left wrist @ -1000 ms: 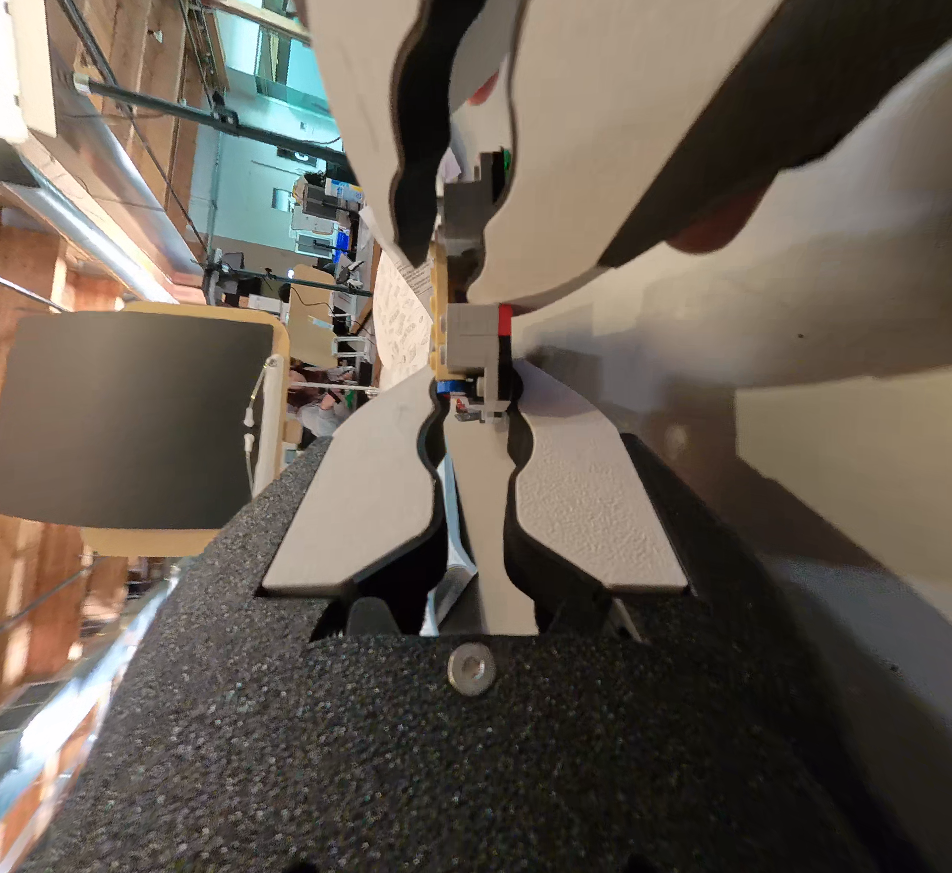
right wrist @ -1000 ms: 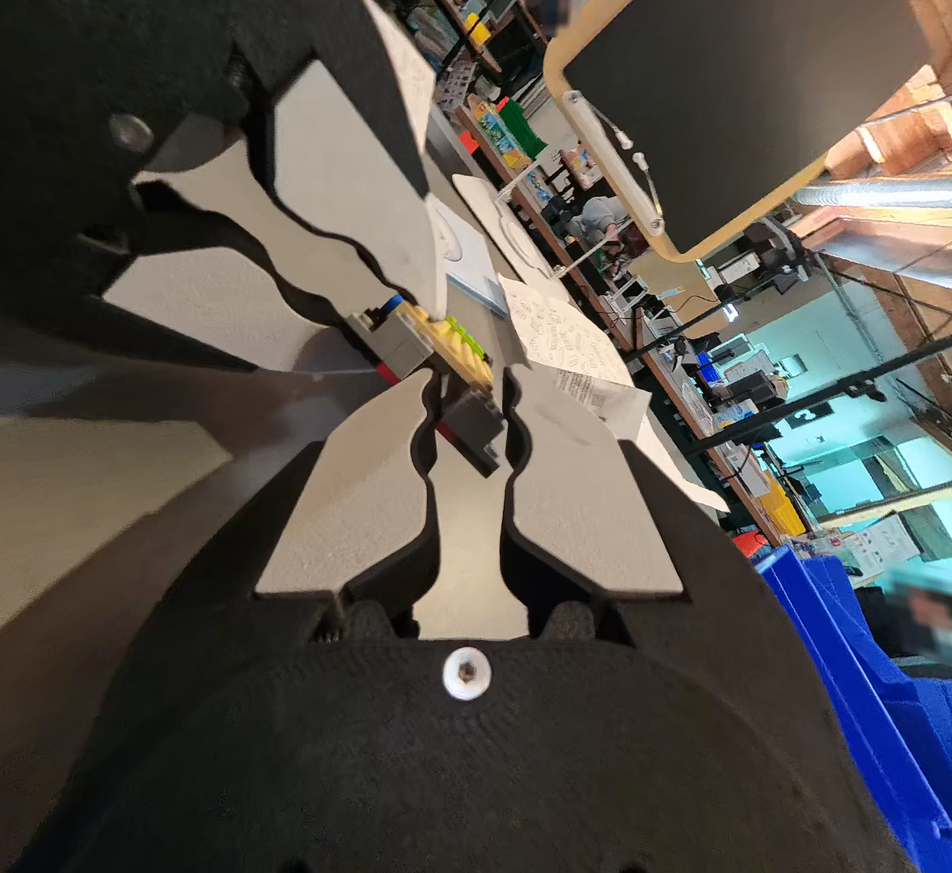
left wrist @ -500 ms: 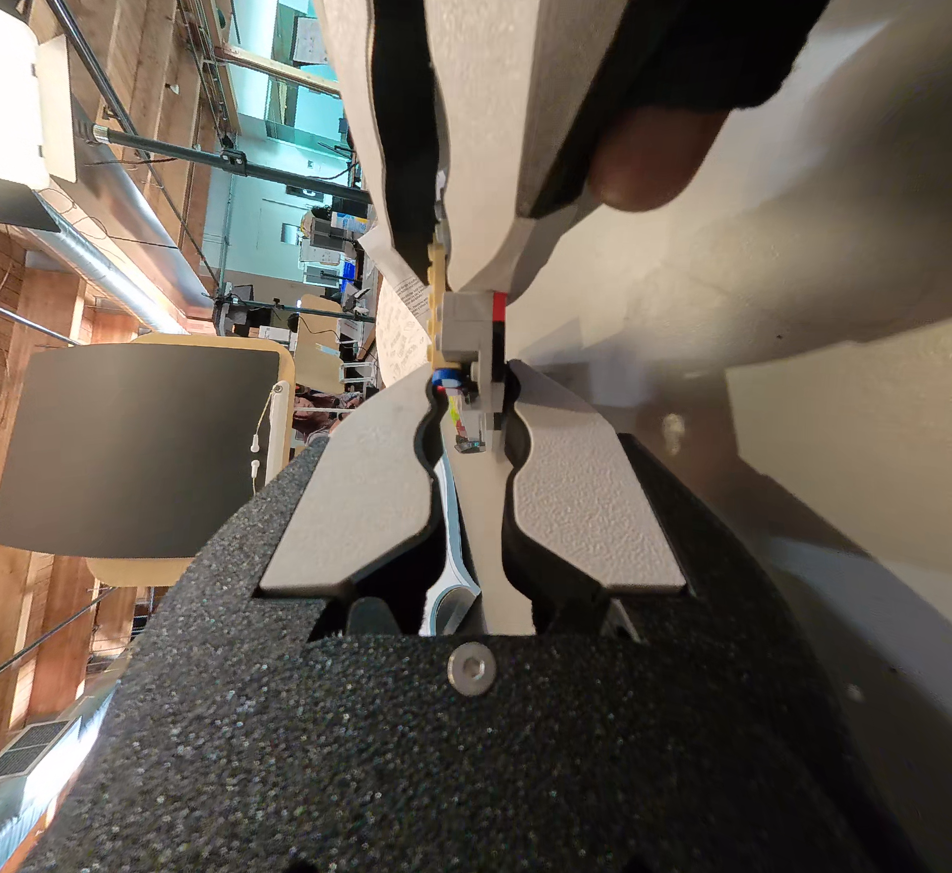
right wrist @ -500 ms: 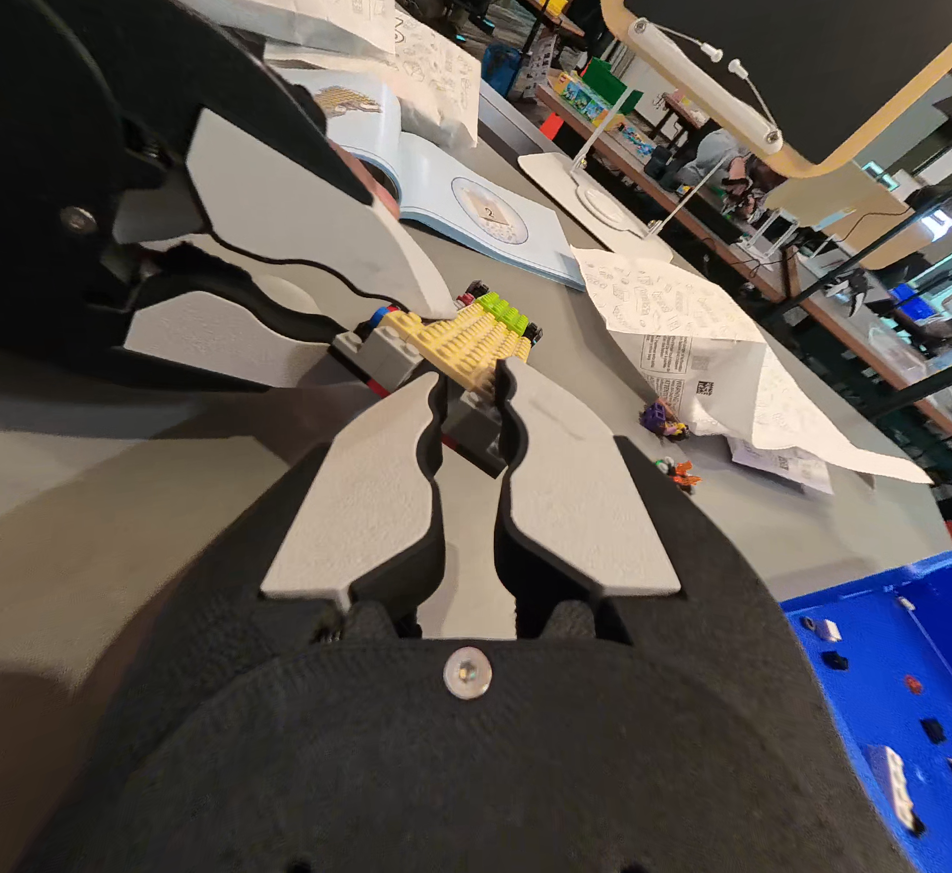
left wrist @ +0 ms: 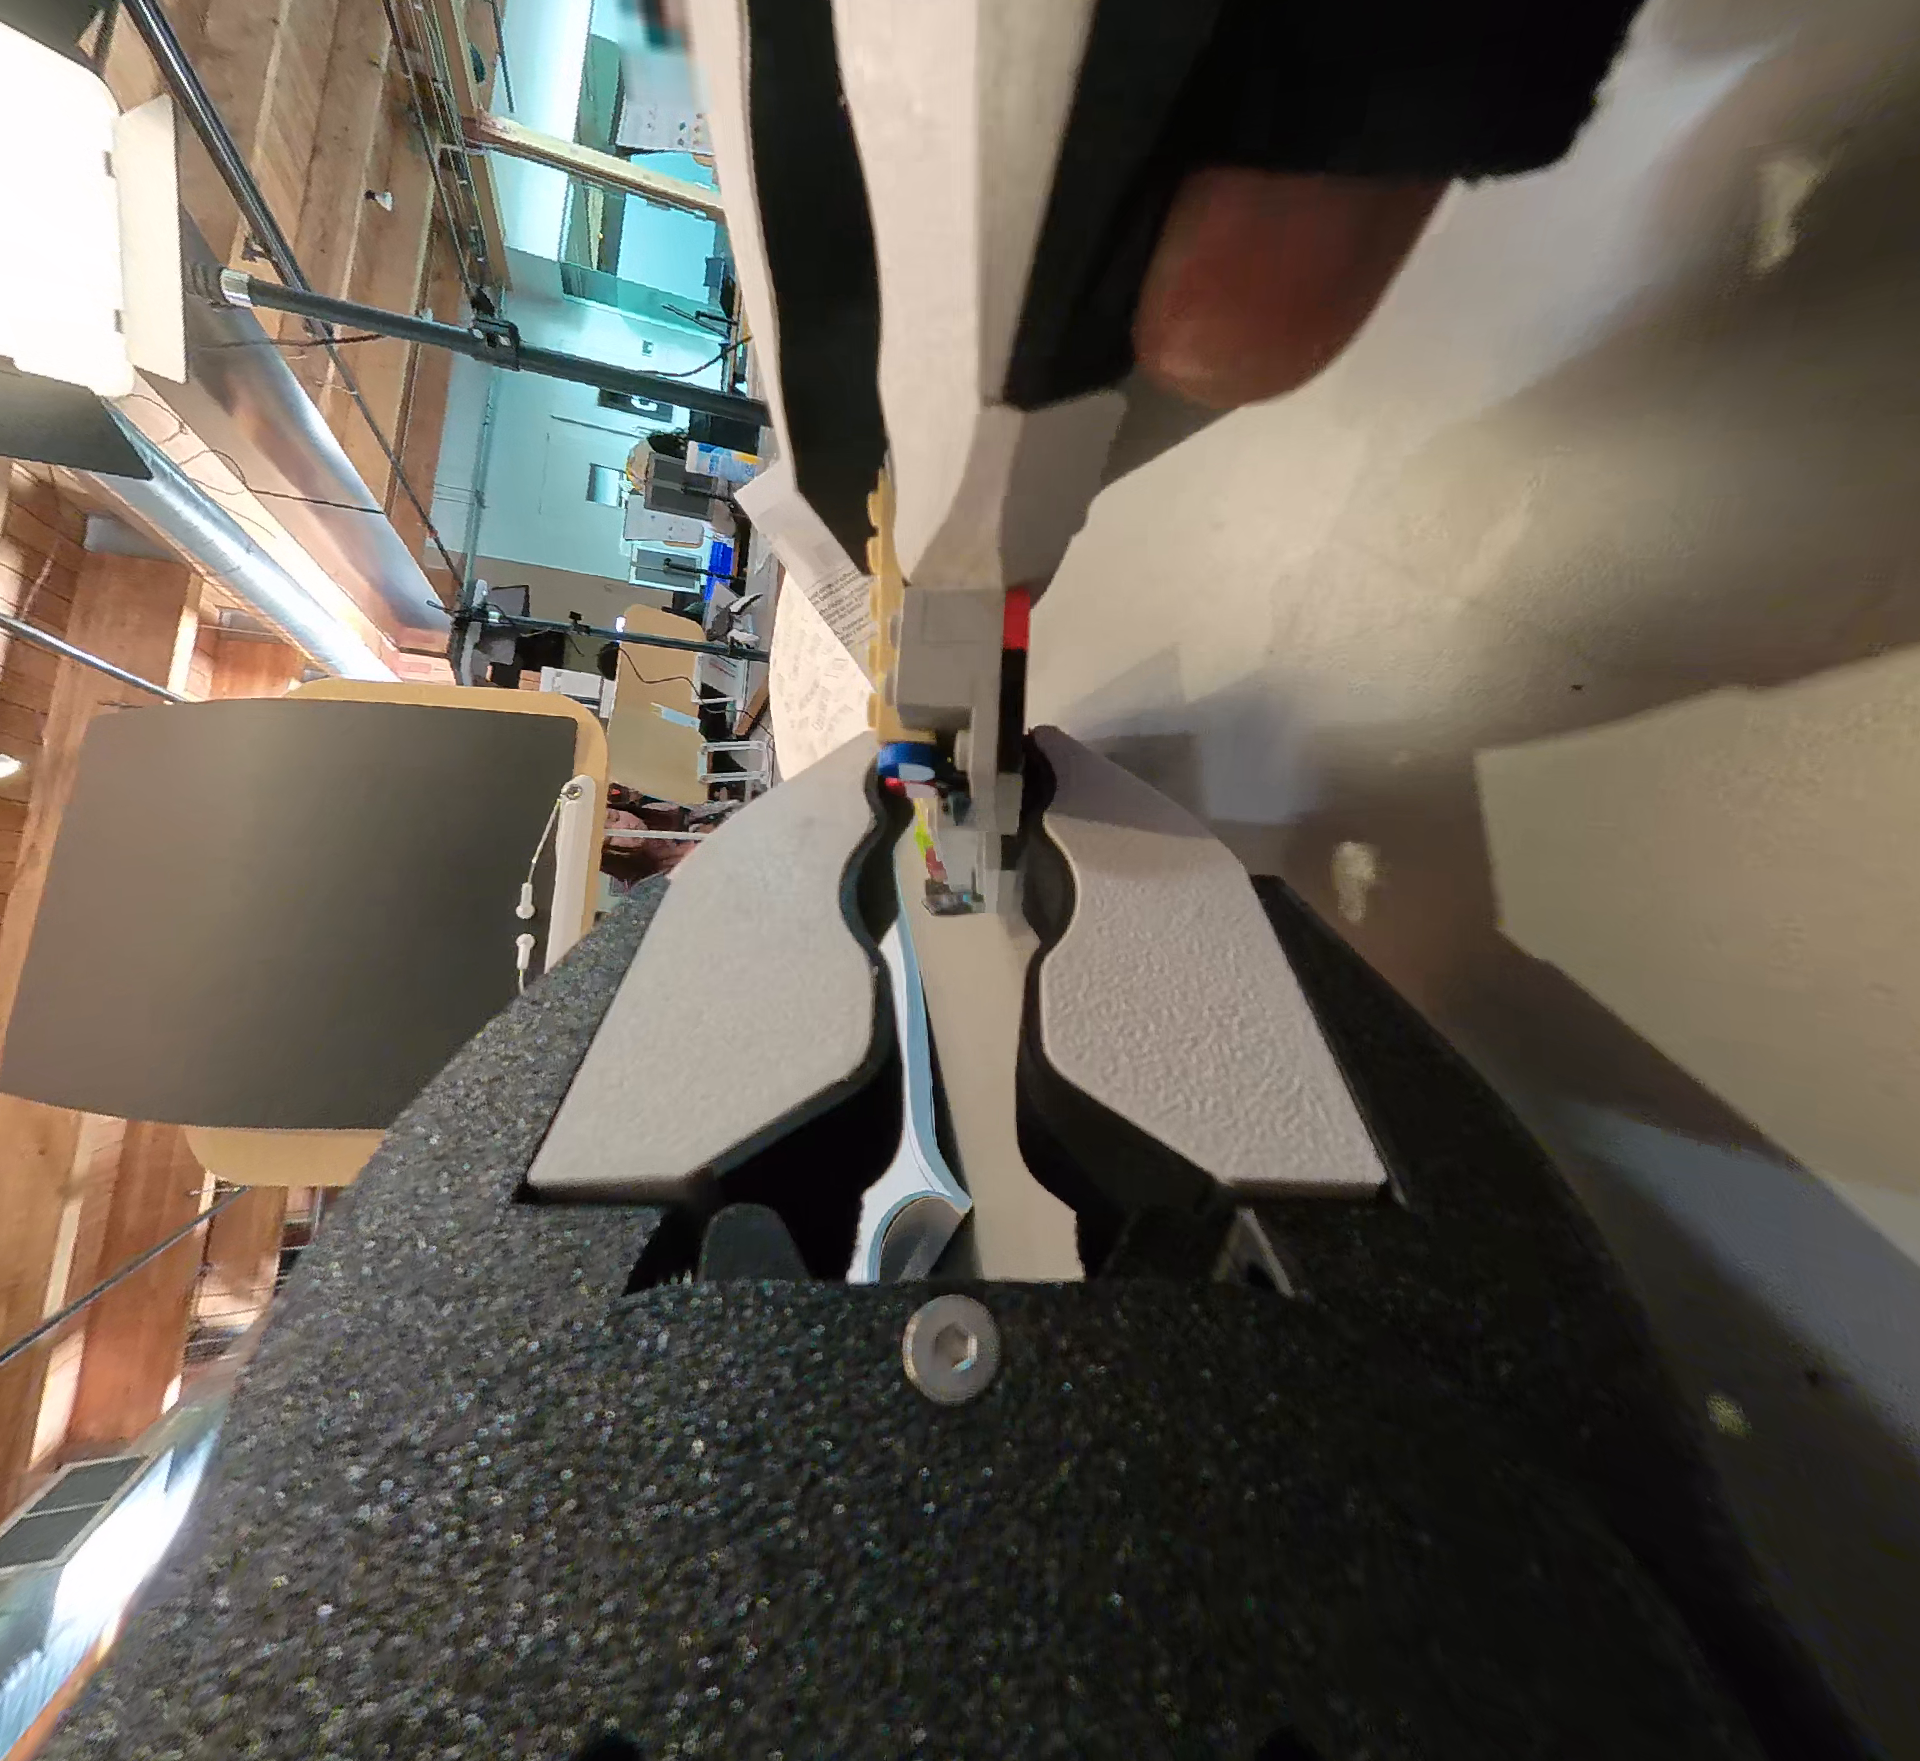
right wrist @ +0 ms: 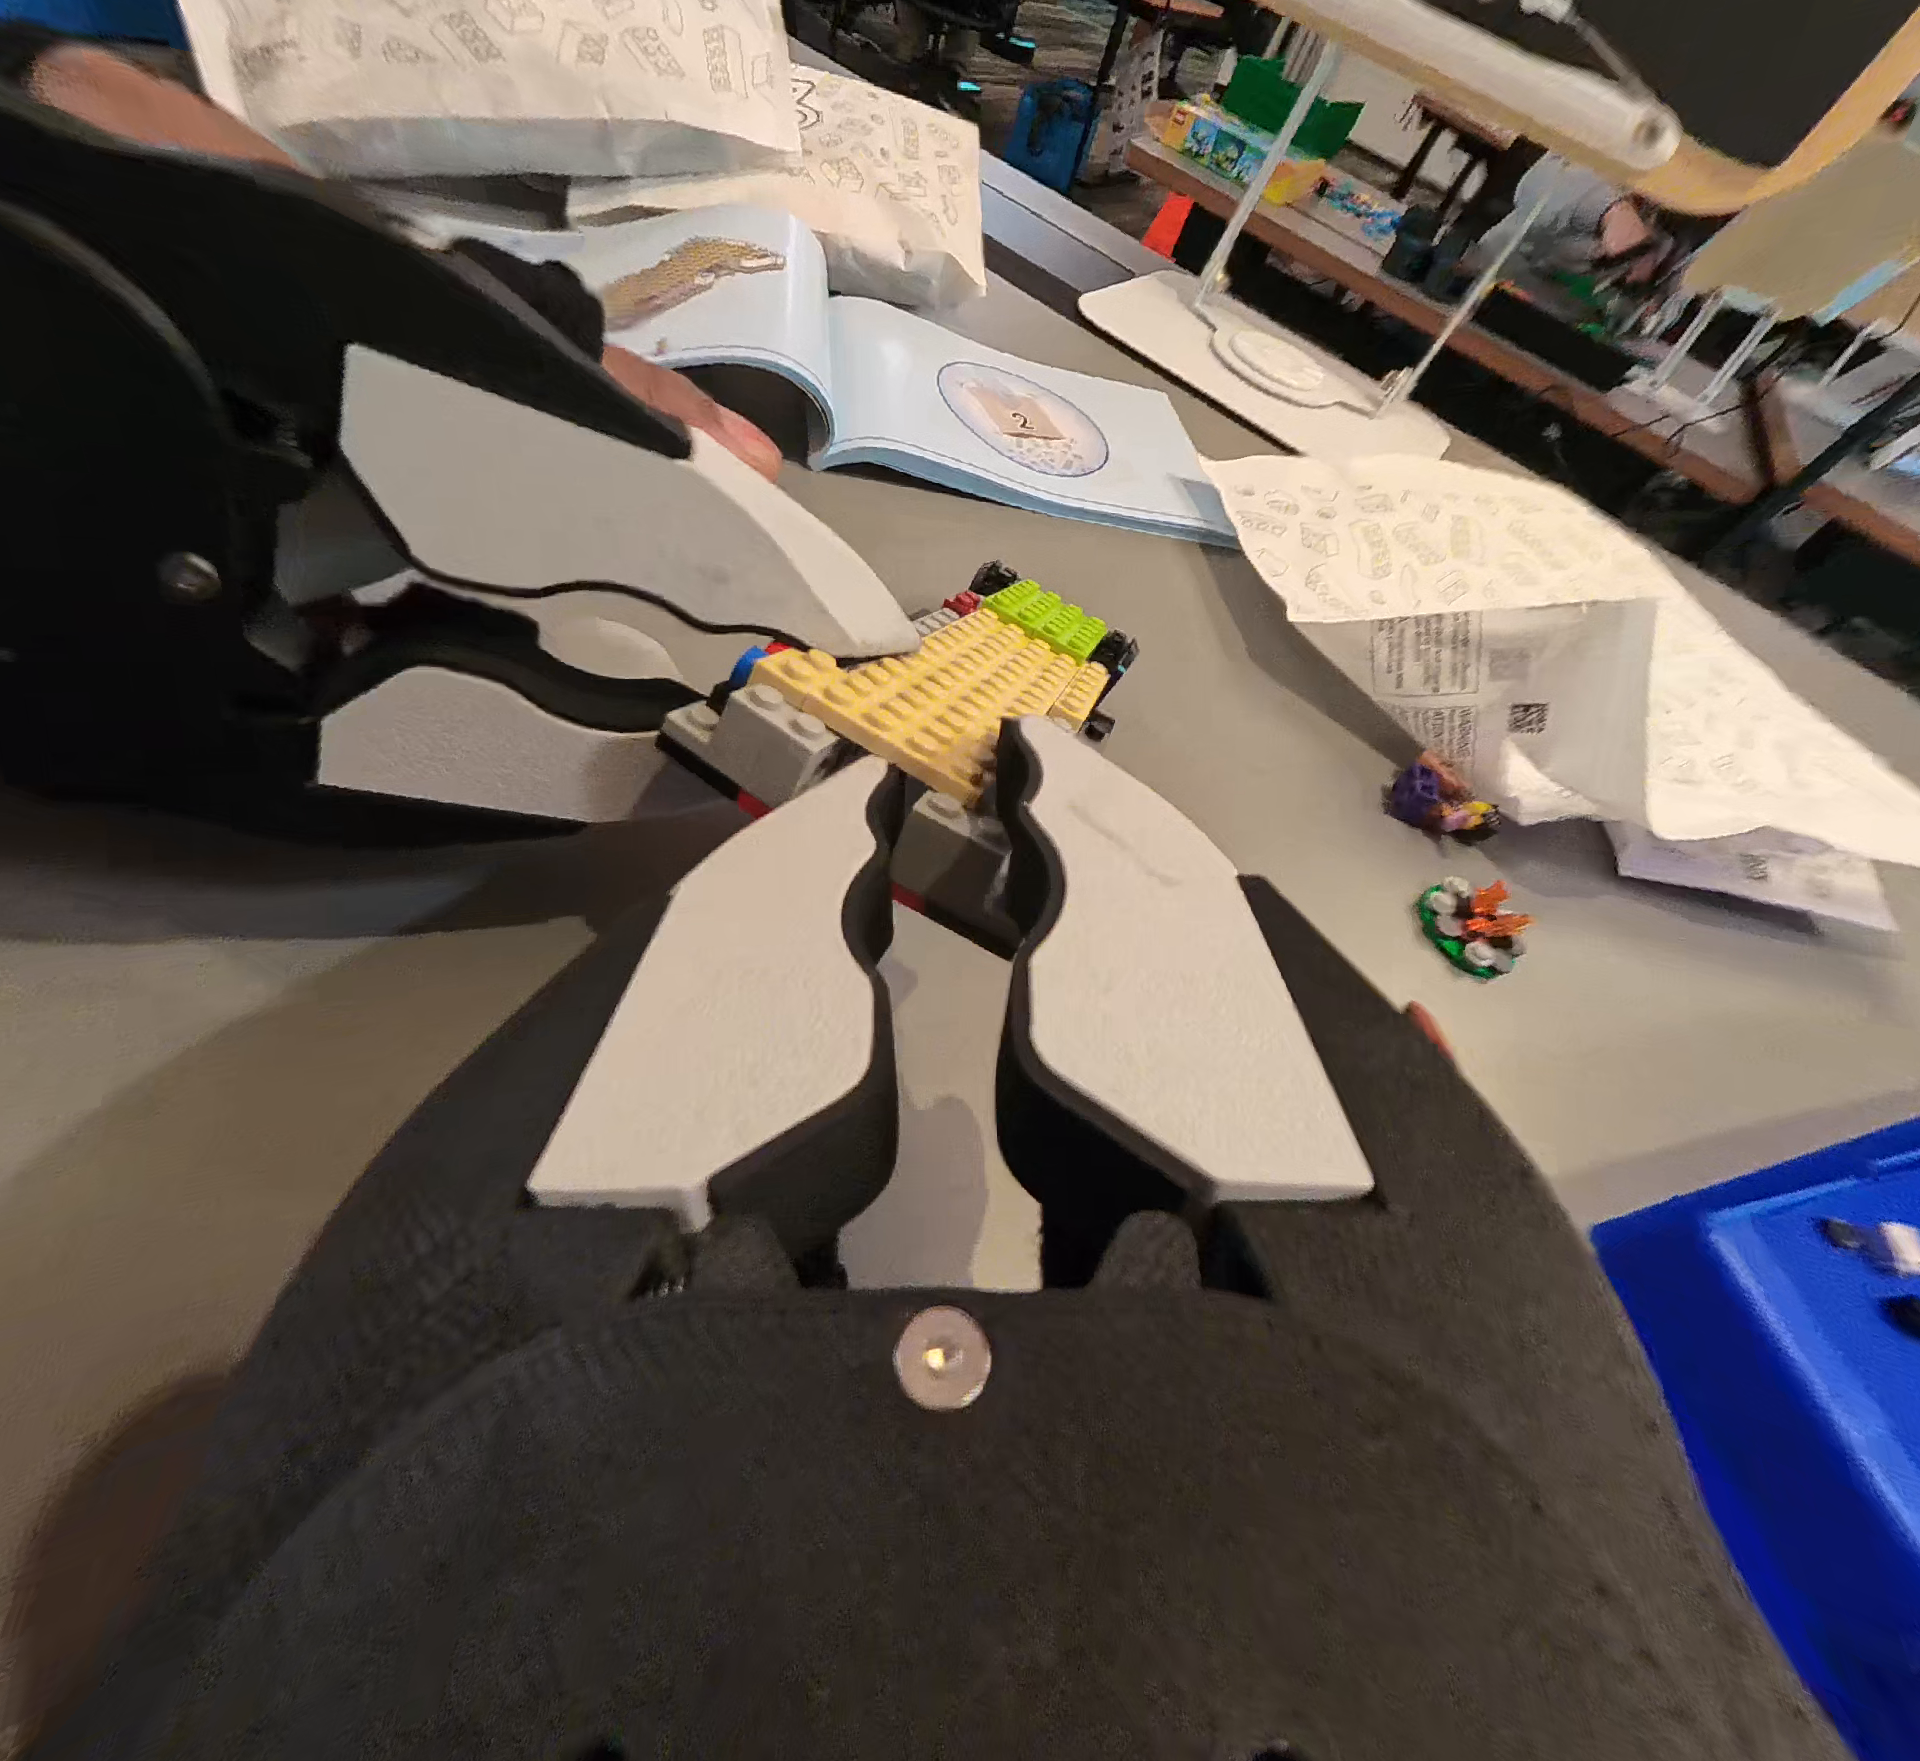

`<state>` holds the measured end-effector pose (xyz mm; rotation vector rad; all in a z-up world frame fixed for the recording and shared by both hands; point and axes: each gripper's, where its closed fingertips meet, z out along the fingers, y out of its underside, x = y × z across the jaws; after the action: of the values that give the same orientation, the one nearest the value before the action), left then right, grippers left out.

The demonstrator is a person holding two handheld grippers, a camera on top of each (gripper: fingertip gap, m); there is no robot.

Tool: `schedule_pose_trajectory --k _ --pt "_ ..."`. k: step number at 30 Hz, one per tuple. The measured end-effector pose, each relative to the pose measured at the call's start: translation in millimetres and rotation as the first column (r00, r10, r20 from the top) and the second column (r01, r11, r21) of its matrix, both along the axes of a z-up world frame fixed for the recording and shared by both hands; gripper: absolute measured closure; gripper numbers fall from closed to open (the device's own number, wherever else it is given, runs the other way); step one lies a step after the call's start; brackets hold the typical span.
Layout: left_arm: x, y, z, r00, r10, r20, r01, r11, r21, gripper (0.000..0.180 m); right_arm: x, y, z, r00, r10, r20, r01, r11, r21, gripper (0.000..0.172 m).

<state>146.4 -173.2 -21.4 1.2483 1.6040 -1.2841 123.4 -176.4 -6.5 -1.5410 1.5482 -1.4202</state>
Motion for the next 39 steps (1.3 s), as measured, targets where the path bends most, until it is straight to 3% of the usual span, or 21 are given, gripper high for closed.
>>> schedule_pose_trajectory --k 2,29,39 --pt "1.0 0.1 -0.7 1.0 0.001 0.008 -0.001 1.0 0.0 0.161 0.7 0.2 -0.5 1.0 -0.012 -0.008 0.012 0.999 -0.047 0.154" --pt "4.0 -5.5 4.0 0.986 0.146 -0.077 -0.148 0.989 -0.015 0.159 0.4 -6.0 2.8 0.987 -0.152 0.043 0.146 0.982 0.123 0.154" --pt "5.2 -6.5 3.3 0.987 0.142 -0.079 -0.143 0.99 -0.007 0.159 1.5 -6.3 1.4 0.987 -0.16 0.032 0.156 0.982 0.111 0.154"
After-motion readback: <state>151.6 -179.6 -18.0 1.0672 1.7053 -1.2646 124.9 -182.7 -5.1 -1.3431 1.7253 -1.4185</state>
